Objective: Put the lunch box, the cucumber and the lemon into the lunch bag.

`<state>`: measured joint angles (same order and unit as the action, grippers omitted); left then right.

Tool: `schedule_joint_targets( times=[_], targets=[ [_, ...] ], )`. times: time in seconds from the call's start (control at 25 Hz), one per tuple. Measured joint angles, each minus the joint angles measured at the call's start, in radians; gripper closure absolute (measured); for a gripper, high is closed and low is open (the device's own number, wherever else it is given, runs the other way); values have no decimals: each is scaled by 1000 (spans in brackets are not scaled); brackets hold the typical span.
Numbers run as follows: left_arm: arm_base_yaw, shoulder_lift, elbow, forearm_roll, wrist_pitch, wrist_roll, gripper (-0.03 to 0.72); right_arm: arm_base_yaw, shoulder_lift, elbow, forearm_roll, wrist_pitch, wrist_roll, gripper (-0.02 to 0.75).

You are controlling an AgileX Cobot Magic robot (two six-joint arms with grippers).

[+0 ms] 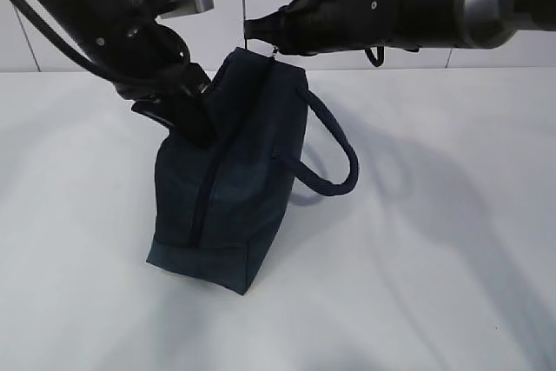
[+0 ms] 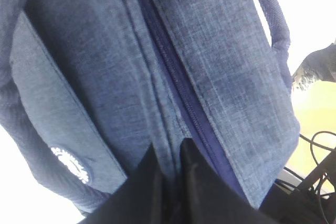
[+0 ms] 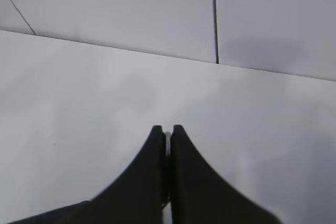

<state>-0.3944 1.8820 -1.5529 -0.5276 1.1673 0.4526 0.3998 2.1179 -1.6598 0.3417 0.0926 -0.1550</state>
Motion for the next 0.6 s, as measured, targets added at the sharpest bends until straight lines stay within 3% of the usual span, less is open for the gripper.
schedule_joint_targets(
  times=[0.6],
  targets=[
    [0, -18, 0, 5, -9, 8, 677, -46, 69, -4, 102, 9, 0, 738]
  ],
)
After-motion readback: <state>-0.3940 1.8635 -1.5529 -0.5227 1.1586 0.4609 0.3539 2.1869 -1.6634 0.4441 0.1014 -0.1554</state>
